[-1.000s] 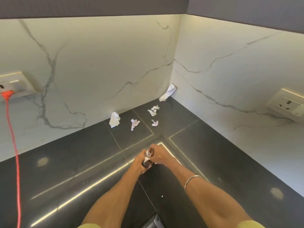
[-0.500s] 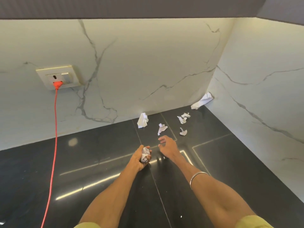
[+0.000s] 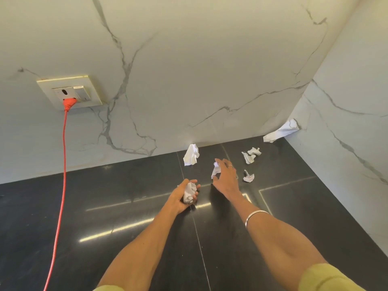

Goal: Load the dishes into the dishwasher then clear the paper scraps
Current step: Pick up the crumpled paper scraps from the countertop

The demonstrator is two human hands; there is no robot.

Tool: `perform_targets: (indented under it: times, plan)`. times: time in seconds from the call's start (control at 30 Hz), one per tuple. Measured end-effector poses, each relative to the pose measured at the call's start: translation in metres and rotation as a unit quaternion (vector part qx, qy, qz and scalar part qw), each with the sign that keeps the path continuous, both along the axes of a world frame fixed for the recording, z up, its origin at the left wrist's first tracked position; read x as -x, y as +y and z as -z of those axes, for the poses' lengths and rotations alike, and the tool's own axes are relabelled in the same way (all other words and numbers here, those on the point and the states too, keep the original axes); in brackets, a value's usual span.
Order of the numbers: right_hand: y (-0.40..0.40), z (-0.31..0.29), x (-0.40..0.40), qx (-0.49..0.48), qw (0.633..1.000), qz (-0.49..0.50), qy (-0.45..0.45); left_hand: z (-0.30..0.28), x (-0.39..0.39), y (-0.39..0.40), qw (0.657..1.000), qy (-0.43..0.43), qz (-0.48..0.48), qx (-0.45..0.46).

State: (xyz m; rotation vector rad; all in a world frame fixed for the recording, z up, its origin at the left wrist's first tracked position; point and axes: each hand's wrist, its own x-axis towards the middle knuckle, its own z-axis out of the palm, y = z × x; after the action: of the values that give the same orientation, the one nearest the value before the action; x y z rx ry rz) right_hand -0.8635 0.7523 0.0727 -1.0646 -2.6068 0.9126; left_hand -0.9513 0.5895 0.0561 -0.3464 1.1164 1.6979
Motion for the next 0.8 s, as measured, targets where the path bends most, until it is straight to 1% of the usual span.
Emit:
perform_targets:
  times: [0.1, 0.17, 0.3, 0.4, 0.47, 0.57, 0.63, 0.7, 0.8]
  plan:
    - [0.011, 0.009, 0.007, -0.027, 0.997, -0.029, -0.067, -0.001, 0.009, 0.007, 1.000, 0.003, 0.000, -0.004]
    - [0.011, 0.015, 0.009, -0.047, 0.994, -0.043, -0.089, 0.001, 0.011, 0.011, 1.000, 0.005, 0.003, -0.004]
    - [0.002, 0.022, 0.006, -0.068, 0.997, -0.024, -0.034, 0.005, 0.010, 0.011, 1.000, -0.005, -0.012, -0.021]
    - [-0.003, 0.022, 0.005, -0.065, 0.997, -0.002, -0.040, 0.006, 0.006, 0.009, 0.999, 0.011, -0.022, -0.023]
    - [-0.006, 0.019, 0.005, -0.041, 0.998, 0.015, -0.047, 0.005, 0.002, 0.008, 0.999, 0.017, -0.033, -0.022]
    - [-0.010, 0.013, 0.001, 0.011, 0.998, 0.054, -0.019, 0.005, -0.003, 0.005, 0.998, 0.009, -0.055, -0.020]
    - [-0.016, 0.009, -0.007, 0.026, 0.997, 0.077, -0.005, 0.005, -0.007, 0.003, 0.998, -0.004, -0.061, -0.020]
    - [-0.022, 0.006, -0.017, 0.050, 0.995, 0.085, 0.017, 0.005, -0.010, 0.001, 0.998, -0.011, -0.059, -0.016]
    - [-0.030, -0.002, -0.025, 0.065, 0.994, 0.070, 0.052, 0.006, -0.012, -0.003, 0.997, -0.036, -0.067, -0.021]
